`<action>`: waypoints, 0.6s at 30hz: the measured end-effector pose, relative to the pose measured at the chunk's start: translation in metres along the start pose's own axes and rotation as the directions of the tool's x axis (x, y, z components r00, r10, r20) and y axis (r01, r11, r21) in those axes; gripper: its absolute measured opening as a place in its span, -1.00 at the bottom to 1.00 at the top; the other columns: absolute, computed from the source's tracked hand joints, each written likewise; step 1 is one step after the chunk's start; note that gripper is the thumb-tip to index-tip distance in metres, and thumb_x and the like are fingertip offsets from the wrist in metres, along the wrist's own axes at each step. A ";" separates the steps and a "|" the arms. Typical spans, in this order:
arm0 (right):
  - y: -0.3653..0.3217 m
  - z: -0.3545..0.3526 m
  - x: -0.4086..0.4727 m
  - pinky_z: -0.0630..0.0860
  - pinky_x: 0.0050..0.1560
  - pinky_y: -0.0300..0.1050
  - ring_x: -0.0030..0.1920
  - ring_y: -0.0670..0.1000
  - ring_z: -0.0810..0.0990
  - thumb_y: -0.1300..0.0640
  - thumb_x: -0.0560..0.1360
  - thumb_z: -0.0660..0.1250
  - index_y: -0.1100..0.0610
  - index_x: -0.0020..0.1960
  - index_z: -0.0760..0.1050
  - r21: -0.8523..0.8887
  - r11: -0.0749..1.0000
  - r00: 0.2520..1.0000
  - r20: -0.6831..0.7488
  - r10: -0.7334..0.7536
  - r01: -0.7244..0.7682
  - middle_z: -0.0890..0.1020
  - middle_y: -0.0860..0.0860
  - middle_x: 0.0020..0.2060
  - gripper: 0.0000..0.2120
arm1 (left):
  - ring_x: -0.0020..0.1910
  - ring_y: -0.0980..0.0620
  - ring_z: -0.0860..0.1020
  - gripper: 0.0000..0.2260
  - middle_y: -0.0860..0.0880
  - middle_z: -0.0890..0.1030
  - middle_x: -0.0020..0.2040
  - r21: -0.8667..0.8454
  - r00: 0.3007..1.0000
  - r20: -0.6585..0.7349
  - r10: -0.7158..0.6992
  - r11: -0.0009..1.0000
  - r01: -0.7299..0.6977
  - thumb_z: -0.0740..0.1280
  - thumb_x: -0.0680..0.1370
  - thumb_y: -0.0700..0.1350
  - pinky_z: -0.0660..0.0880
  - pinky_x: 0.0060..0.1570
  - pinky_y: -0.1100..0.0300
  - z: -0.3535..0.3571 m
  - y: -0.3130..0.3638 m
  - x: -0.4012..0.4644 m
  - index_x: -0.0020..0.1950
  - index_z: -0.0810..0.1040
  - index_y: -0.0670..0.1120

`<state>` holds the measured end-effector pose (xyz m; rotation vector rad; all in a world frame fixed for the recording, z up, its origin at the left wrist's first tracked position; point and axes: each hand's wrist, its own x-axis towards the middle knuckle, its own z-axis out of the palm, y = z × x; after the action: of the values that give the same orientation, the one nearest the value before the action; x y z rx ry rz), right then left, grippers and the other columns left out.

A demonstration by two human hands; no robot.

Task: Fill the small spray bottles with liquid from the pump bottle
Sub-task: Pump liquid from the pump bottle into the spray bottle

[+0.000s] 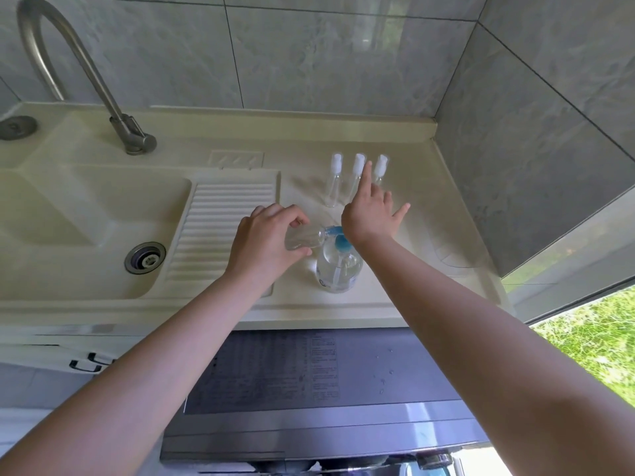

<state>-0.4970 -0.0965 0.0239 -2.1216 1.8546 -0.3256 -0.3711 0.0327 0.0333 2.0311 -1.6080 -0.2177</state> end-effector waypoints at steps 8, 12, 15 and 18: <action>-0.001 -0.004 -0.002 -0.20 0.50 0.38 0.57 0.15 0.07 0.28 0.51 0.08 -0.07 0.61 -0.31 -0.059 0.997 0.998 -0.037 -0.059 0.057 0.24 -0.05 0.53 -0.17 | 0.07 0.01 0.50 -0.62 0.14 0.58 0.01 -0.001 1.000 0.007 0.002 1.000 -0.002 0.58 0.33 0.02 0.45 0.12 -0.01 0.001 -0.001 0.001 0.08 0.56 0.11; 0.002 -0.001 -0.001 -0.20 0.50 0.38 0.58 0.16 0.04 0.26 0.52 0.07 -0.09 0.61 -0.28 -0.111 0.988 0.989 -0.092 -0.117 0.106 0.22 -0.09 0.55 -0.19 | 0.08 0.01 0.51 -0.62 0.15 0.58 0.01 0.009 1.000 0.016 -0.001 1.000 0.001 0.58 0.32 0.02 0.44 0.13 0.00 0.001 0.000 0.003 0.07 0.56 0.12; 0.000 -0.005 0.002 -0.21 0.50 0.38 0.59 0.15 0.01 0.25 0.51 0.09 -0.08 0.61 -0.30 -0.103 0.991 0.994 -0.055 -0.094 0.088 0.18 -0.08 0.56 -0.17 | 0.07 0.01 0.50 -0.63 0.14 0.58 0.00 -0.005 1.000 0.012 0.000 1.000 0.001 0.58 0.32 0.02 0.45 0.12 0.00 0.001 0.000 0.003 0.06 0.56 0.12; 0.001 -0.005 0.002 -0.24 0.50 0.37 0.59 0.16 -0.02 0.24 0.53 0.03 -0.08 0.61 -0.29 -0.107 0.990 0.995 -0.043 -0.092 0.087 0.14 -0.04 0.58 -0.22 | 0.07 0.01 0.50 -0.63 0.14 0.58 -0.01 -0.020 1.000 0.005 0.001 1.000 -0.001 0.58 0.33 0.01 0.45 0.12 -0.01 0.001 0.001 0.003 0.06 0.56 0.11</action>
<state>-0.4992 -0.0993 0.0280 -2.2913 1.8449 -0.3079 -0.3714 0.0299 0.0332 2.0159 -1.6040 -0.2375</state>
